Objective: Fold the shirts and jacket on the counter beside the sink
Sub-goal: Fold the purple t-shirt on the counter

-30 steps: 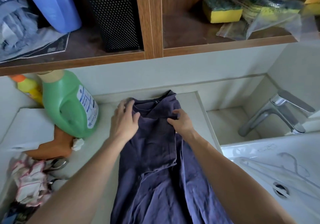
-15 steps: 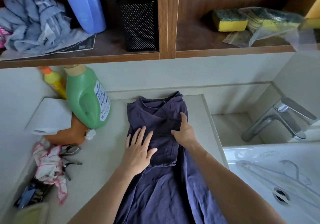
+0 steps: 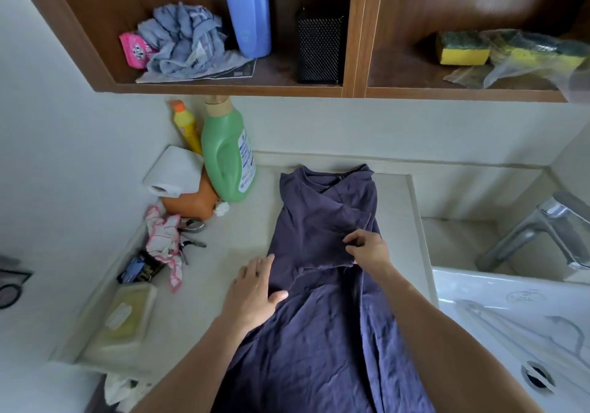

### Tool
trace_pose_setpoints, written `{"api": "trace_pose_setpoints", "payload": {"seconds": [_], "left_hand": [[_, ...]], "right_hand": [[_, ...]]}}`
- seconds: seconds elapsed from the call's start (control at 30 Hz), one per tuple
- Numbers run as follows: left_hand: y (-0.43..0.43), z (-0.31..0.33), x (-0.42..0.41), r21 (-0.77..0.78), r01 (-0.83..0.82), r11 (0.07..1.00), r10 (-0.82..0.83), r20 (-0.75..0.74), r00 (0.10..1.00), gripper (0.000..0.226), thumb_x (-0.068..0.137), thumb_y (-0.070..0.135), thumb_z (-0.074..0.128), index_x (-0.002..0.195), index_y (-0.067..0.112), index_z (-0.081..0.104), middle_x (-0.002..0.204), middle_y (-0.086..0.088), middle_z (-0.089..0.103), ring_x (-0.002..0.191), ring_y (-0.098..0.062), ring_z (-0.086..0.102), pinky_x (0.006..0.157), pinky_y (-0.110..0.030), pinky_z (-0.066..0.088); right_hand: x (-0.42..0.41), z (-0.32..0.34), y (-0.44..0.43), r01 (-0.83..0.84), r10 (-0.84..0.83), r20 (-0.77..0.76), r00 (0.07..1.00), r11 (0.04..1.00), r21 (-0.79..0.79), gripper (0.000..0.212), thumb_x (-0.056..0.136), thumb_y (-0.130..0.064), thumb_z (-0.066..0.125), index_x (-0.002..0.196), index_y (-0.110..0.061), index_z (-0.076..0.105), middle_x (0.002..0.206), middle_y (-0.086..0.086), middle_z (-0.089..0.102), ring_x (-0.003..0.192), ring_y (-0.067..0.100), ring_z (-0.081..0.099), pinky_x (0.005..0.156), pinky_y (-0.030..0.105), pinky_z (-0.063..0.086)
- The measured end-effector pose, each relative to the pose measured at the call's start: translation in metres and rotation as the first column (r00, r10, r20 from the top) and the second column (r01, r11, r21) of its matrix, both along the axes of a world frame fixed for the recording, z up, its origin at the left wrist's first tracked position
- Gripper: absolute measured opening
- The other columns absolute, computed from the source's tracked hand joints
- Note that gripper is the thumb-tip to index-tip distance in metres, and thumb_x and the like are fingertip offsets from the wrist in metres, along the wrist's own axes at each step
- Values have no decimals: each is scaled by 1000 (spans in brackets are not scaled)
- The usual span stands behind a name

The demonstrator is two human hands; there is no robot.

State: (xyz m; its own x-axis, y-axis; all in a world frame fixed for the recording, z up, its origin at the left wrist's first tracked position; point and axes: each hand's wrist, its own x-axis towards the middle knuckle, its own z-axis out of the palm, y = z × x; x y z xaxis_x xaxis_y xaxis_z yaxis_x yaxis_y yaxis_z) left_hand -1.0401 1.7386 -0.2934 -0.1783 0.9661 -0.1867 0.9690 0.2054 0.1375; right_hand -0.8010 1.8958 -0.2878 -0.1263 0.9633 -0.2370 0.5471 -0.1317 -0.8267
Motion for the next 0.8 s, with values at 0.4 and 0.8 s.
{"api": "trace_pose_setpoints", "payload": {"seconds": [0.4,0.8], "left_hand": [[-106,8,-5,-38,-225,974,226,282,932,81,85,60,63,150,35,23,143,9,52,128,-20,54,100,-38,46],[-153,17,-15,-77,-144,987,160,276,948,82,87,56,64,151,31,21,134,-5,61,116,-32,61,90,-37,49]], "right_hand": [[-30,11,-60,-161,39,238,971,840,518,20,86,-3,58,100,-10,70,106,14,59,99,36,55,83,41,48],[-75,-38,-200,-711,451,743,495,702,47,62,103,-56,9,158,-30,1,165,-2,-17,151,20,-21,121,46,-15]]}}
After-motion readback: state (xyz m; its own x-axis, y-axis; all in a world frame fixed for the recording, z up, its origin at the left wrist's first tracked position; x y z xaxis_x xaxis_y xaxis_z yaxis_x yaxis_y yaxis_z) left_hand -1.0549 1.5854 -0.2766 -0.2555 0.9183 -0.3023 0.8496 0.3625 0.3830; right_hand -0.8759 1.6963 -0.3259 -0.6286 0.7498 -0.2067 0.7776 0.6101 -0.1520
